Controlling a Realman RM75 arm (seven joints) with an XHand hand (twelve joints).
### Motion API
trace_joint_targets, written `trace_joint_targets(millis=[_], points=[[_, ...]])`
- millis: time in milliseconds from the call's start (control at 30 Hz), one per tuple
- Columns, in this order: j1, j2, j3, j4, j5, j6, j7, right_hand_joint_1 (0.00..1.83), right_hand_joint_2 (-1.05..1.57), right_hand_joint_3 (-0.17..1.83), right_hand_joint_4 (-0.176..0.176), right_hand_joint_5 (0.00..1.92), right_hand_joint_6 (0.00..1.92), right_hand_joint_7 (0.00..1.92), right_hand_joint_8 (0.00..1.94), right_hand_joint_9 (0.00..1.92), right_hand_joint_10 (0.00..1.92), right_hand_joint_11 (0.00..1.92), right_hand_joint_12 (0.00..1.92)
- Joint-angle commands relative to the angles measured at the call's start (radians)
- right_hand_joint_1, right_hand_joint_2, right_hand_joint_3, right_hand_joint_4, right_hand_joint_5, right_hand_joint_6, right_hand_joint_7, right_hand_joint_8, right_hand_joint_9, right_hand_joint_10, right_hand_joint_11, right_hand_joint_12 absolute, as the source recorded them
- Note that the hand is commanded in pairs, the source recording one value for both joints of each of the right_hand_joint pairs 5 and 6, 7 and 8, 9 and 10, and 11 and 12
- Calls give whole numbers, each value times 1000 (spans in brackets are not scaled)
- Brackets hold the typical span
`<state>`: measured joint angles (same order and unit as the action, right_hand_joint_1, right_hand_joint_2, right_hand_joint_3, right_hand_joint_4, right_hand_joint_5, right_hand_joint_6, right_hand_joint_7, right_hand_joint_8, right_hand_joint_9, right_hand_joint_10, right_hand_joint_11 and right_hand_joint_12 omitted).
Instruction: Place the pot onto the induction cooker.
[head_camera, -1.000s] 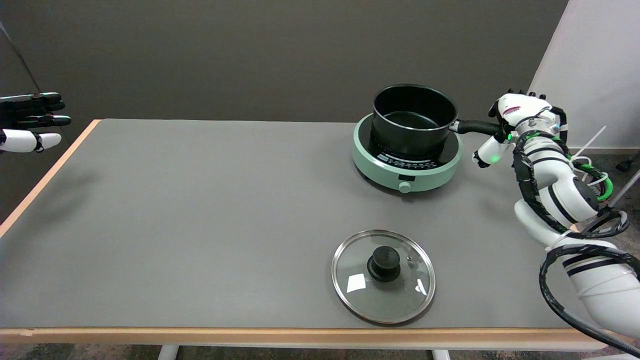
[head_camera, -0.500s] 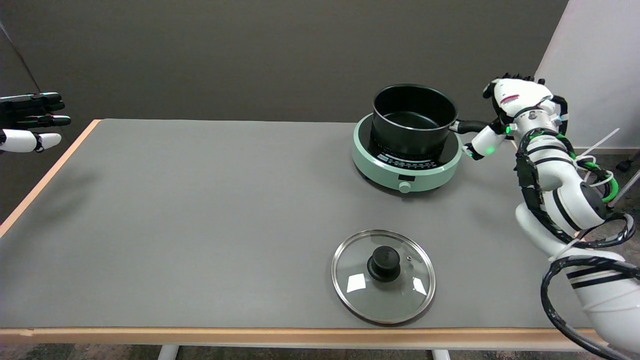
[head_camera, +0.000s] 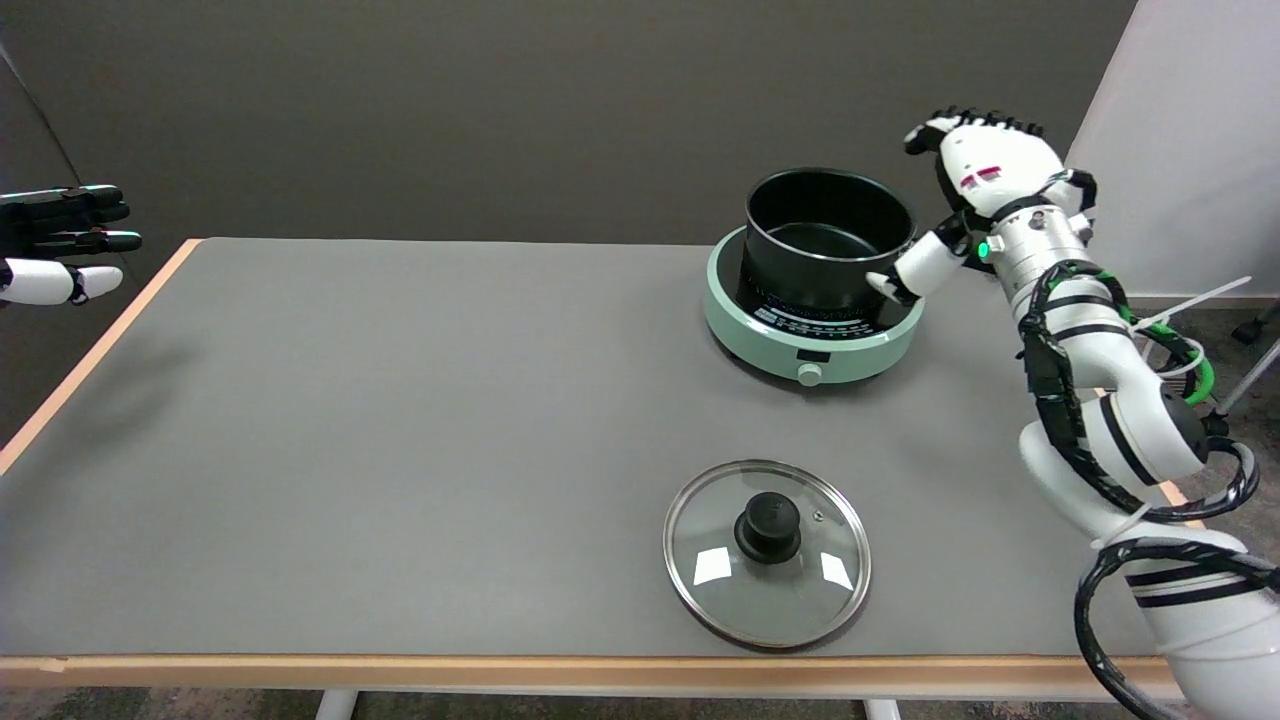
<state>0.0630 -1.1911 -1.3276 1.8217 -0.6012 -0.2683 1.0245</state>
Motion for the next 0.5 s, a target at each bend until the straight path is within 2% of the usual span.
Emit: trace_joint_targets(millis=[33, 367, 500], points=[[-80, 6, 46, 46, 486, 319, 48, 1109, -175, 1143, -176, 331, 331, 331, 331, 331, 331, 331, 331], [-225, 168, 102, 48, 902, 467, 46, 1101, -126, 1090, -176, 323, 323, 323, 323, 323, 323, 323, 323], [-299, 217, 159, 51, 1017, 512, 46, 1110, -92, 1027, -176, 319, 319, 319, 319, 319, 319, 319, 319]])
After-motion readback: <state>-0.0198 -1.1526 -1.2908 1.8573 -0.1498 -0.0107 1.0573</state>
